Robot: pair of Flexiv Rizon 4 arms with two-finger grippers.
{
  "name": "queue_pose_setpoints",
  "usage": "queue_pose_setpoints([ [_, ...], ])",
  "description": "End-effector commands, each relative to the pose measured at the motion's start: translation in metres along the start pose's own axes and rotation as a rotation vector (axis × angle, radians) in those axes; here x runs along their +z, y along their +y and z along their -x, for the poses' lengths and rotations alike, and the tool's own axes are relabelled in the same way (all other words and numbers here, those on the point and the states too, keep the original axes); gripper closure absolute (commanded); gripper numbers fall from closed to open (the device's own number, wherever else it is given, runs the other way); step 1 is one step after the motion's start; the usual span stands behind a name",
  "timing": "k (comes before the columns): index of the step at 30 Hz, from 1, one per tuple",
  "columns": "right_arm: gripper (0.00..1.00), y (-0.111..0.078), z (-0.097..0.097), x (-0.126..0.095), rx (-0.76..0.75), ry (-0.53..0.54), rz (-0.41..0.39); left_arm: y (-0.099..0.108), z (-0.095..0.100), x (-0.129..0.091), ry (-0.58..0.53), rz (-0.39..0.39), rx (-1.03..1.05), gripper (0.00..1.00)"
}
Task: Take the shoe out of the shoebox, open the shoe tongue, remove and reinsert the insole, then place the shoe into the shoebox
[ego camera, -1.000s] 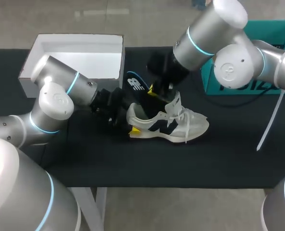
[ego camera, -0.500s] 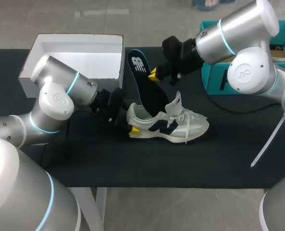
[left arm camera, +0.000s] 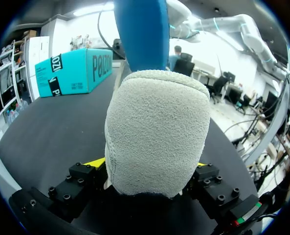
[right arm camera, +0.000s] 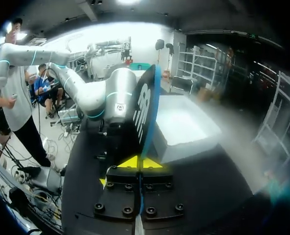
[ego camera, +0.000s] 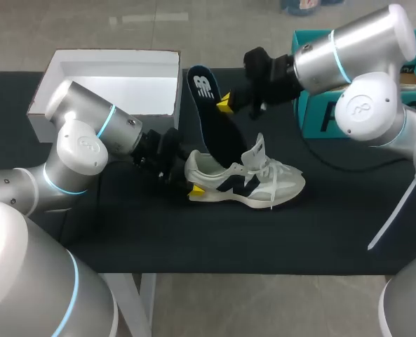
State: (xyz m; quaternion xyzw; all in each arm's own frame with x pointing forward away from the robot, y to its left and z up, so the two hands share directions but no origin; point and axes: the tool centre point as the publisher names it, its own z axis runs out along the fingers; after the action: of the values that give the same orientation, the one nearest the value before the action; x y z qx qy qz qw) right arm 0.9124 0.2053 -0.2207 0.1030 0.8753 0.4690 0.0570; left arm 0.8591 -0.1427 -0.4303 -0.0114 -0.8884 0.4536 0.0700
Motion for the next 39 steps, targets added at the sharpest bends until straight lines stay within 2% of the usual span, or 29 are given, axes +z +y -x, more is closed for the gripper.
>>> queue_pose_setpoints([
  [1,1.00,0.013,-0.001,-0.021,0.073,-0.023,0.083,0.001,0.000,0.002,0.000,0.001,0.000,1.00],
  [6,1.00,0.040,-0.009,-0.048,0.063,-0.034,0.077,0.001,0.000,0.002,0.000,0.001,0.000,1.00],
  [13,1.00,0.057,-0.052,-0.088,0.057,-0.046,0.062,0.001,0.000,0.002,0.000,0.001,0.000,1.00],
  [27,1.00,0.057,-0.052,-0.088,0.057,-0.046,0.062,0.001,0.000,0.002,0.000,0.001,0.000,1.00],
  [32,1.00,0.060,-0.094,-0.121,0.052,-0.106,-0.085,0.001,0.000,0.002,0.000,0.001,0.000,1.00],
  [34,1.00,0.061,-0.111,-0.129,0.066,-0.095,-0.036,0.001,0.000,0.002,0.000,0.001,0.000,1.00],
  [35,1.00,0.061,-0.119,-0.130,0.059,-0.112,-0.064,0.001,0.000,0.002,0.000,0.001,0.000,1.00],
  [39,1.00,0.061,-0.140,-0.137,0.105,-0.112,-0.024,0.001,0.000,0.002,0.000,0.001,0.000,1.00],
])
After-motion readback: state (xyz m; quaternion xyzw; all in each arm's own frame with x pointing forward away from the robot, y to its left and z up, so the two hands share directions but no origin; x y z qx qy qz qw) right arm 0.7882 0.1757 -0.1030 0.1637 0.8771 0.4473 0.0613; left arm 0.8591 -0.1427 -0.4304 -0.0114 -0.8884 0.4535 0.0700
